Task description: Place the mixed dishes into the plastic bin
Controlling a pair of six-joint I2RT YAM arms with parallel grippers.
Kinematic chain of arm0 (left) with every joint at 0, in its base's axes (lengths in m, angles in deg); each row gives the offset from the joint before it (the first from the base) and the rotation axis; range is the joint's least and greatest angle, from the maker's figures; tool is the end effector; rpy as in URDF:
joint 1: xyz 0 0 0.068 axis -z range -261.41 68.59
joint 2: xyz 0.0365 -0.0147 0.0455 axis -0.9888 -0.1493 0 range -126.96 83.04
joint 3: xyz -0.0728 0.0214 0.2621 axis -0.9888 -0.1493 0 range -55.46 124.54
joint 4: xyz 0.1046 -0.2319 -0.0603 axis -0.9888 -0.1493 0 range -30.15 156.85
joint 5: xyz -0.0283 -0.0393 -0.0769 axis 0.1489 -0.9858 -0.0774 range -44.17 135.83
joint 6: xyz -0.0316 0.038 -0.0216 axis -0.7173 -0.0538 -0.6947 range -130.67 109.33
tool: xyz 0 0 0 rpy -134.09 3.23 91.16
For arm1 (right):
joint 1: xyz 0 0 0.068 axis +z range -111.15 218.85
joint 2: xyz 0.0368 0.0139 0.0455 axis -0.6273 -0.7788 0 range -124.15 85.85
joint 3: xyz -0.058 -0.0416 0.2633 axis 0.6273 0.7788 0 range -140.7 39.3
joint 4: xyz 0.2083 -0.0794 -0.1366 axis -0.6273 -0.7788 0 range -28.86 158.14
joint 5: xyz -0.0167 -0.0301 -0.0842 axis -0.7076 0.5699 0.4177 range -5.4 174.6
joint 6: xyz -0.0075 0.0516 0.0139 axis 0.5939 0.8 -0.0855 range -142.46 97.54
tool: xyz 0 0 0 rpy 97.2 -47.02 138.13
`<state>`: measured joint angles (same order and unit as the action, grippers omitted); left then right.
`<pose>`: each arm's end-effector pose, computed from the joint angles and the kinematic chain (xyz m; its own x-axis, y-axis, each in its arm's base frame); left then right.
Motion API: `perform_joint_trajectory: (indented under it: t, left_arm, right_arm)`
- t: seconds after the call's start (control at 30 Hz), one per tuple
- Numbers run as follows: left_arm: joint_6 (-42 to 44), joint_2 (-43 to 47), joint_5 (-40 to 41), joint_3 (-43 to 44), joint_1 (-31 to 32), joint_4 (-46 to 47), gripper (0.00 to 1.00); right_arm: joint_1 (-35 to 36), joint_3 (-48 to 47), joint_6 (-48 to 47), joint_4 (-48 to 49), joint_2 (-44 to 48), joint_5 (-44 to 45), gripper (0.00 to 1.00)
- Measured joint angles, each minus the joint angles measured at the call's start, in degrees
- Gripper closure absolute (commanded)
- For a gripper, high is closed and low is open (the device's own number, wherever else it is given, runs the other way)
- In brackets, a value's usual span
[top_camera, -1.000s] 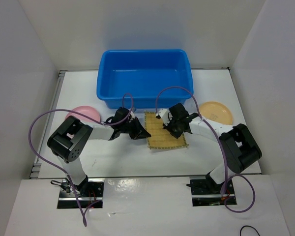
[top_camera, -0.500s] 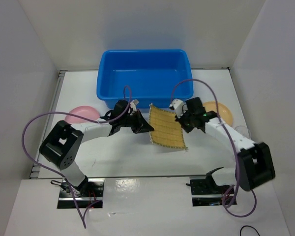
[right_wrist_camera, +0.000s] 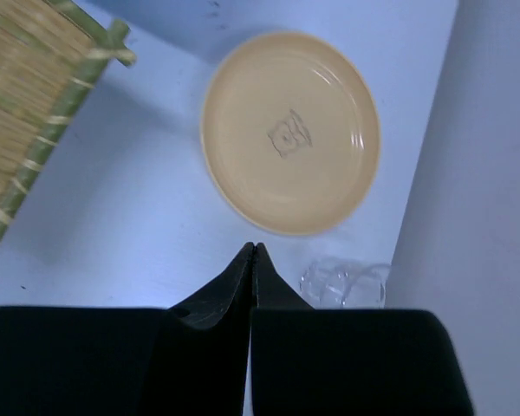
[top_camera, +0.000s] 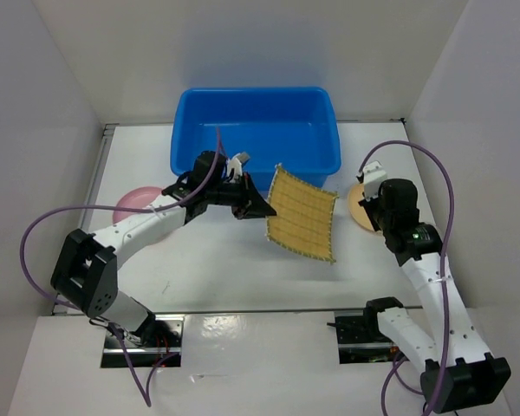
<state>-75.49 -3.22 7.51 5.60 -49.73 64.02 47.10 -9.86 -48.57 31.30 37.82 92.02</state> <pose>0.2777 -0.1973 0.2790 -0.9646 -0.2389 -0.1117 0.0115 0.3851 -0.9228 0.1748 0.0208 0.3107 -0.5017 -0.5138 -0.6959 -0.2888 0.8578 -0.4251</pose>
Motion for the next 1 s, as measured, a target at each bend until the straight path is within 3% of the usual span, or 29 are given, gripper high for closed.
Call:
perform_joint_trajectory:
  t: [0.2,0.47,0.6,0.73,0.93,1.0]
  left_arm:
    - [-2.2,-0.8,-4.0,11.4,-0.5,-1.6,1.0]
    - [-3.3,-8.0,-10.4,31.3,-4.0,-2.0,1.0]
    - [-2.1,-17.1,-13.5,44.0,-9.3,-5.5,1.0]
    - [4.8,-31.5,-12.7,64.8,-13.1,-16.5,1.0]
    - [8.7,-46.0,-12.0,80.5,-14.8,-25.9,1.0]
    - [9.2,-53.0,-11.8,90.2,-14.8,-30.0,1.0]
  right_arm:
    - [-0.4,2.3,4.1,1.0,3.5,7.0,1.0]
    - [-0.4,6.5,6.6,3.2,5.1,8.1,1.0]
    - [-0.4,7.2,7.2,4.6,8.3,8.7,1.0]
    - [-0.4,8.3,7.2,5.2,13.8,8.2,1.0]
    - [-0.4,8.4,7.2,6.8,15.9,7.8,1.0]
    - [-0.4,8.5,7.2,6.8,16.0,7.7,1.0]
